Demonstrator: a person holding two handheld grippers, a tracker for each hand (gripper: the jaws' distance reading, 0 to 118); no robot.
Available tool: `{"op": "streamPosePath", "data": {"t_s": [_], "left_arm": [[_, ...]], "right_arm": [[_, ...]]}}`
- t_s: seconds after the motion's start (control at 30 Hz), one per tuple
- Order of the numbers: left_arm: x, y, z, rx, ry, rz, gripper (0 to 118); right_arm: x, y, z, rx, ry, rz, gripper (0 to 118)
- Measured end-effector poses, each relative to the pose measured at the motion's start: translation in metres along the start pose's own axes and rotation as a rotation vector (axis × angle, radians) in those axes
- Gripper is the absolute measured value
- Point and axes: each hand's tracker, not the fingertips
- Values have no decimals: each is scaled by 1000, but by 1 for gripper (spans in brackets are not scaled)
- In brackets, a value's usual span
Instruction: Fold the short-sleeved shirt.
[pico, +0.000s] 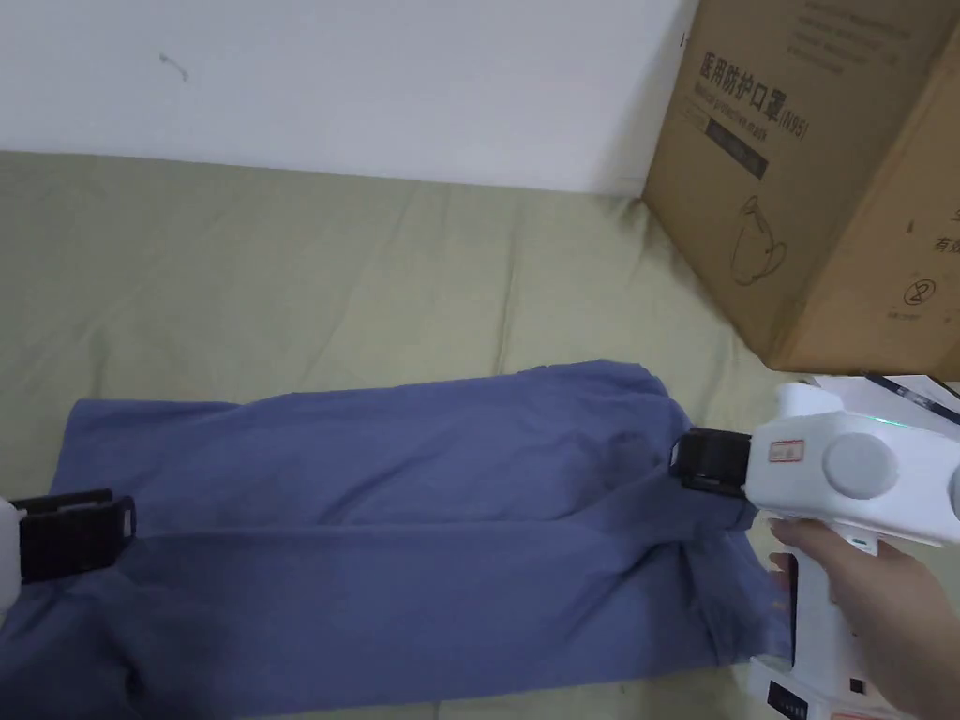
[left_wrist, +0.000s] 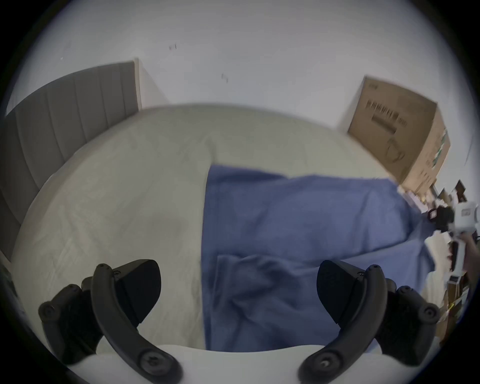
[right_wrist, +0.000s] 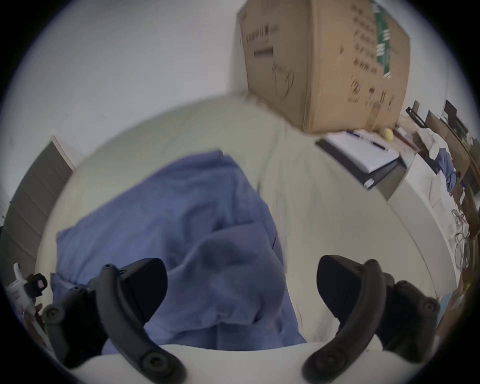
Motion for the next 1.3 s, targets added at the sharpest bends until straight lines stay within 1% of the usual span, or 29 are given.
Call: {"op": "streamPosePath", "data": {"t_s": [0.03, 0.07, 0.1, 0.13, 0.17, 0.2, 0.23, 0.27, 0.3, 0.33, 0.37, 0.4, 0.43, 0.5, 0.6, 0.63, 0.67, 0.73, 0.77, 0.8, 0.83, 0.87, 0.9, 0.93, 0.97, 1.0, 1.07, 1.2, 1.3], "left_arm": [[3, 0, 14, 44, -34, 14, 118], [9, 0, 33, 89, -52, 19, 118], [17, -2, 55, 120, -58, 11, 118], [15, -6, 68, 151, -60, -1, 118], [21, -14, 95, 214, -75, -18, 118], [27, -22, 115, 285, -89, -38, 116], [34, -31, 134, 343, -74, -63, 108], [35, -42, 152, 395, -40, -96, 84], [42, -53, 168, 423, -13, -127, 55], [47, -61, 178, 447, 6, -142, 22], [52, -71, 191, 471, 19, -139, 0], [57, -78, 205, 491, 4, -124, 0], [58, -83, 214, 494, -16, -110, 0], [62, -88, 230, 507, -13, -79, 0], [56, -75, 241, 477, -18, -41, 0], [51, -65, 237, 410, -27, -19, 0], [41, -48, 223, 291, -52, 1, 0], [22, -20, 183, -18, -88, 38, 0], [12, -10, 157, -213, -70, 60, 0], [11, 0, 130, -358, -39, 90, 0], [3, -2, 112, -421, -52, 101, 1], [-6, -5, 96, -406, -69, 141, 23], [-12, -6, 81, -403, -35, 141, 55], [-12, -10, 69, -424, -2, 123, 90], [-16, -14, 53, -461, 10, 124, 117], [-18, -18, 41, -498, 30, 116, 117], [-14, -27, 29, -495, 32, 111, 116], [-13, -45, -5, -598, 76, 52, 117], [5, -43, -6, -625, 139, -76, 118]], "right_arm": [[-2, -3, 15, 33, 9, 14, 115], [-5, -9, 38, 93, 43, 39, 115], [-6, -15, 61, 164, 102, 60, 115], [-8, -22, 81, 212, 132, 76, 115], [-12, -36, 113, 318, 166, 88, 113], [-15, -51, 137, 422, 193, 94, 111], [-21, -64, 164, 495, 219, 106, 104], [-25, -80, 187, 559, 235, 119, 89], [-31, -96, 205, 600, 234, 132, 69], [-36, -107, 217, 625, 217, 144, 44], [-43, -121, 230, 653, 189, 156, 0], [-50, -133, 237, 678, 191, 168, 0], [-51, -141, 242, 673, 185, 141, 0], [-56, -146, 255, 653, 252, 94, 0], [-62, -151, 257, 617, 245, 89, 0], [-59, -148, 261, 610, 238, 91, 0], [-58, -146, 261, 597, 245, 102, 0], [-61, -144, 258, 563, 267, 129, 0], [-60, -140, 260, 540, 284, 141, 0], [-62, -139, 258, 518, 295, 151, 0], [-64, -140, 255, 503, 301, 157, 0], [-66, -141, 252, 487, 309, 165, 0], [-66, -141, 253, 471, 320, 175, 0], [-68, -142, 250, 460, 325, 182, 0], [-70, -144, 247, 452, 326, 190, 0], [-71, -146, 244, 440, 328, 199, 0], [-71, -147, 240, 417, 335, 213, 0], [-75, -148, 225, 357, 344, 224, 0], [-79, -149, 217, 331, 335, 220, 0]]}}
